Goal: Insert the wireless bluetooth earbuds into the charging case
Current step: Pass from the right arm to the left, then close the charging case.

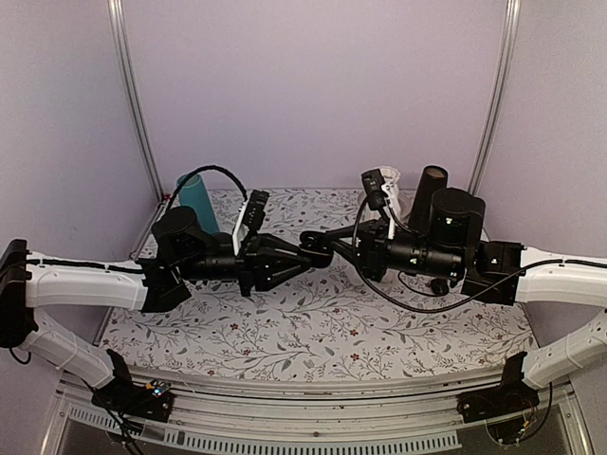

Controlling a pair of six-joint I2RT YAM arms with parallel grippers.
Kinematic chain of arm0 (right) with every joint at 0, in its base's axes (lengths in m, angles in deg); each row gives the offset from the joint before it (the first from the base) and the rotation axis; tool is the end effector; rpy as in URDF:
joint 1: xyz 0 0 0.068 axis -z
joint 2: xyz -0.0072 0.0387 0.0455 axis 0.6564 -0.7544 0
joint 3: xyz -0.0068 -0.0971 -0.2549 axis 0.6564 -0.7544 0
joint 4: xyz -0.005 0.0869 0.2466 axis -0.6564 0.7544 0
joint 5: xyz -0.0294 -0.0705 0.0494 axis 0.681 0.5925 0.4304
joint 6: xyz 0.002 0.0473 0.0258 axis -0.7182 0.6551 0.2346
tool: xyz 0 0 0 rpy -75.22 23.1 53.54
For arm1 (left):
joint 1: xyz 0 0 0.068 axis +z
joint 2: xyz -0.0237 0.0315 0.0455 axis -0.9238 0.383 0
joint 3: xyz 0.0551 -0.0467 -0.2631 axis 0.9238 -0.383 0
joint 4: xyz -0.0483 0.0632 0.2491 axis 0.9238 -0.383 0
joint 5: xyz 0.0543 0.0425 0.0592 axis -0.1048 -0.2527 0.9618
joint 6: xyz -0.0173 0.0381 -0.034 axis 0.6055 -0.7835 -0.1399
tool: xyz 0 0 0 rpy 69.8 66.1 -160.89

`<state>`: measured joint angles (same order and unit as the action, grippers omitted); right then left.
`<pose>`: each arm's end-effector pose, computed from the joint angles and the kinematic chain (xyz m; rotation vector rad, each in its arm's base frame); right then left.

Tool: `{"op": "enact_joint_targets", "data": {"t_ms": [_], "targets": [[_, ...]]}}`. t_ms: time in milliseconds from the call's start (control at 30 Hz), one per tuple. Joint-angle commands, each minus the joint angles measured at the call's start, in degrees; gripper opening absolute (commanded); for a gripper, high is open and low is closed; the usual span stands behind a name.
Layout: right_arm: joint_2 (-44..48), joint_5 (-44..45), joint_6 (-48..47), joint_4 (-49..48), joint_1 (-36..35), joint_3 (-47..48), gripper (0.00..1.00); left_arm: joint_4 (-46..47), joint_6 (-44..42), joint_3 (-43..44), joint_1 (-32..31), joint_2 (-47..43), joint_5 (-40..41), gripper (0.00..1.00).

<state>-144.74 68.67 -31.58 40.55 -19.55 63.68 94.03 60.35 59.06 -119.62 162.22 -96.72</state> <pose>0.1389 0.2543 0.3355 -0.7308 1.6529 1.1086 0.1645 -0.2466 0.2872 0.9642 1.3799 -1.5115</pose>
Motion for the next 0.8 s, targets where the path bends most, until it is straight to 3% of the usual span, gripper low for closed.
{"op": "enact_joint_targets", "data": {"t_ms": [0,100,267,400,767], "targets": [[-0.2,-0.8,1.0,-2.5,0.3,0.0,0.03,2.7,1.1,1.4,-0.7,1.4,0.7,0.22],[0.1,-1.0,1.1,-2.4,0.3,-0.2,0.04,2.8,1.2,1.3,-0.7,1.5,1.0,0.13],[1.0,-2.1,1.9,-2.8,0.3,-0.9,0.18,2.1,0.9,0.8,-0.7,1.2,2.3,0.03],[1.9,-3.9,3.2,-3.8,0.6,-1.4,0.29,1.7,0.5,0.3,-0.7,1.0,3.0,0.0],[1.6,-19.5,7.2,-7.5,2.8,-1.3,0.33,0.6,-0.3,0.0,-0.3,0.7,5.3,0.0]]}}
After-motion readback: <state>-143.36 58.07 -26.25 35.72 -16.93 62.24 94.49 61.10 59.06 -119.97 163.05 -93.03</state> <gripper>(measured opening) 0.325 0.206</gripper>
